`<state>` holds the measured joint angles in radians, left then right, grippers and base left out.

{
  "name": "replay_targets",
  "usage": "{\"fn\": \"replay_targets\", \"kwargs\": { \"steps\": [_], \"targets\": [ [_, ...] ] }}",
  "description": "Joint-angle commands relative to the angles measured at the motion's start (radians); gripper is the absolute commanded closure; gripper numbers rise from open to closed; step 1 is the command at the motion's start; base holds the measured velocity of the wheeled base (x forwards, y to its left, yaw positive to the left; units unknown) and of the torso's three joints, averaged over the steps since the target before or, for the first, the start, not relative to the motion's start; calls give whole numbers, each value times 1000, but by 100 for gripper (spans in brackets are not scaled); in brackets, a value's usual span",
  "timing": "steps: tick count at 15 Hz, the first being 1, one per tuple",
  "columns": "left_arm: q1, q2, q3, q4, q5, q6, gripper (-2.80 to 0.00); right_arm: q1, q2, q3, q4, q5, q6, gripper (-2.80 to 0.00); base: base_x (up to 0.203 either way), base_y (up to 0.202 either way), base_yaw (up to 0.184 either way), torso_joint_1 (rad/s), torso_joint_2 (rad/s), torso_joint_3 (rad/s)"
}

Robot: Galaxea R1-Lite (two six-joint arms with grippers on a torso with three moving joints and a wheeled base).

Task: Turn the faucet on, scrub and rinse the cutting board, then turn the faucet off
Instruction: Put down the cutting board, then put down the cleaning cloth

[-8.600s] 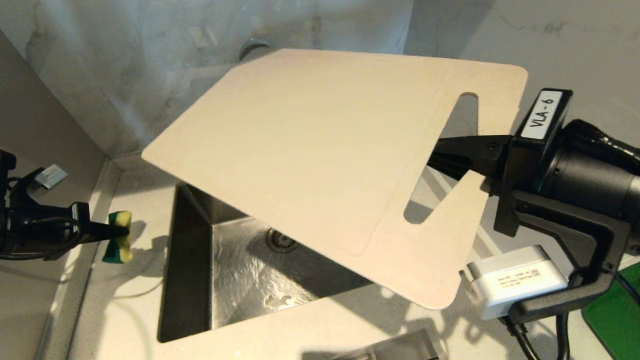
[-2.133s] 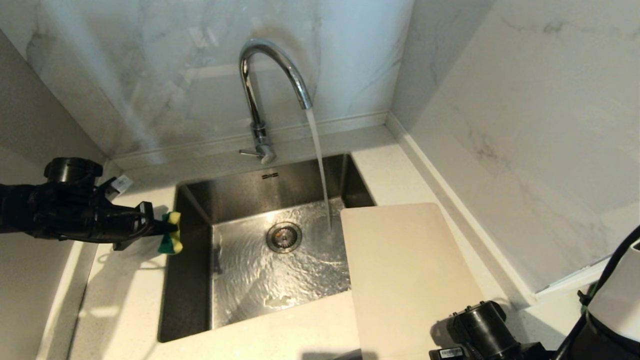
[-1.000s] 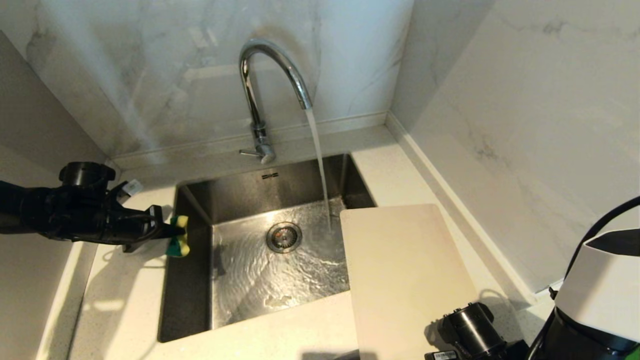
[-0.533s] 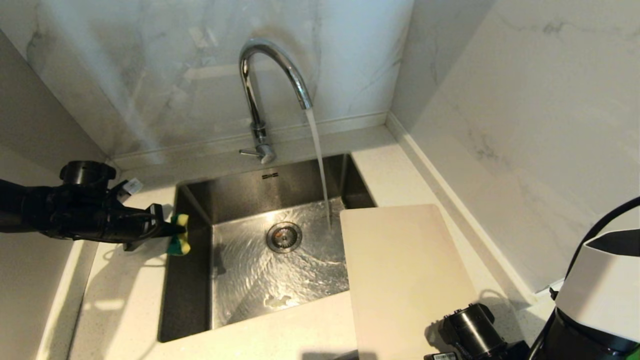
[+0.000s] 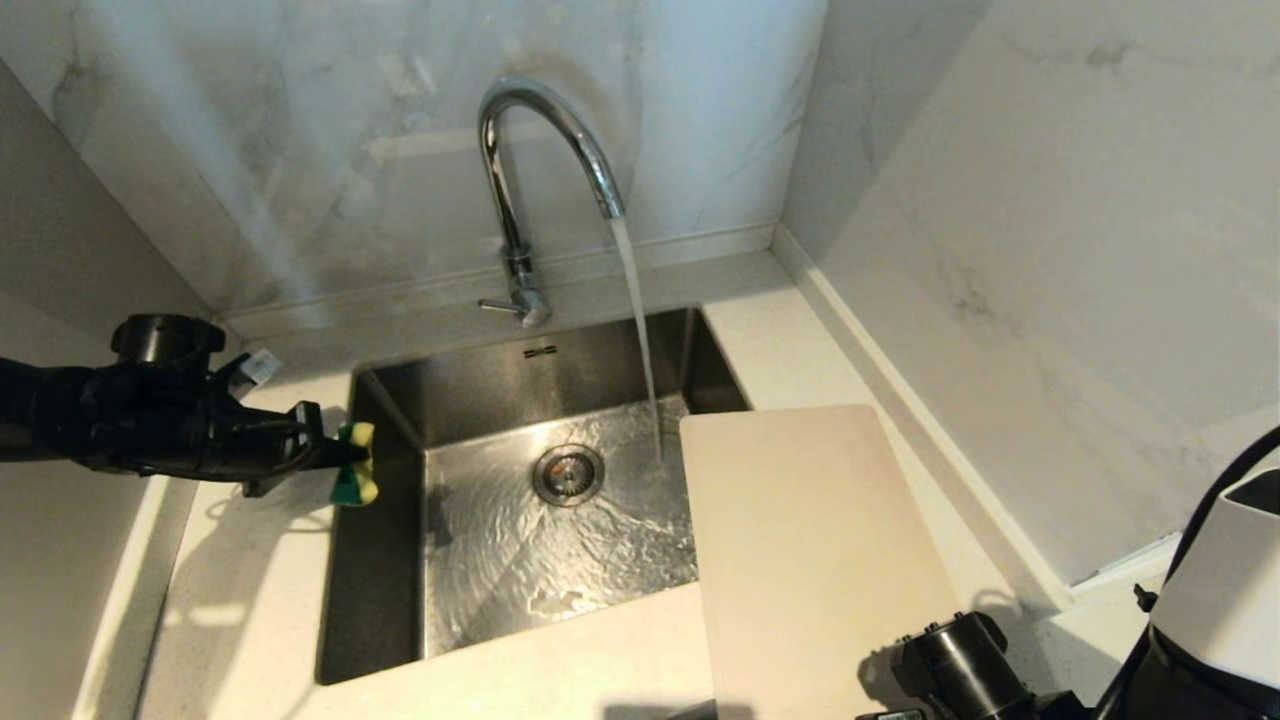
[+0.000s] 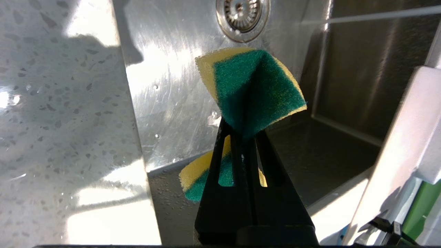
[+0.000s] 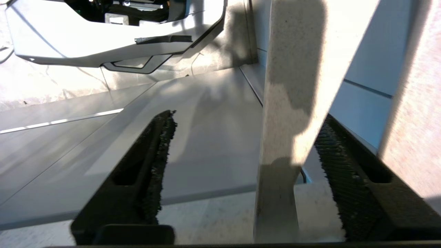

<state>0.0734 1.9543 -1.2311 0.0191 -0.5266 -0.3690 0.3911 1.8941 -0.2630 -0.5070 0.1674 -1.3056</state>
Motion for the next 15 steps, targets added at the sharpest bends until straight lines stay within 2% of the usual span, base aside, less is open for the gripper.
{"fn": "replay_targets", "kwargs": {
  "steps": [1, 9, 11, 15],
  "targets": [
    [0, -34, 1, 0, -3, -19, 0, 2, -49, 11, -4, 2, -8, -280, 0, 0, 0, 0, 0, 0],
    [-23, -134, 7, 60, 0, -38, 0, 2, -205, 50, -4, 11, -7, -280, 0, 0, 0, 0, 0, 0],
    [-29, -149, 9, 67, 2, -59, 0, 2, -230, 44, -7, 17, -5, -280, 0, 0, 0, 0, 0, 0],
    [-30, -162, 17, 67, 55, -61, 0, 2, -292, -15, -13, 50, 2, -280, 0, 0, 0, 0, 0, 0]
  ]
}}
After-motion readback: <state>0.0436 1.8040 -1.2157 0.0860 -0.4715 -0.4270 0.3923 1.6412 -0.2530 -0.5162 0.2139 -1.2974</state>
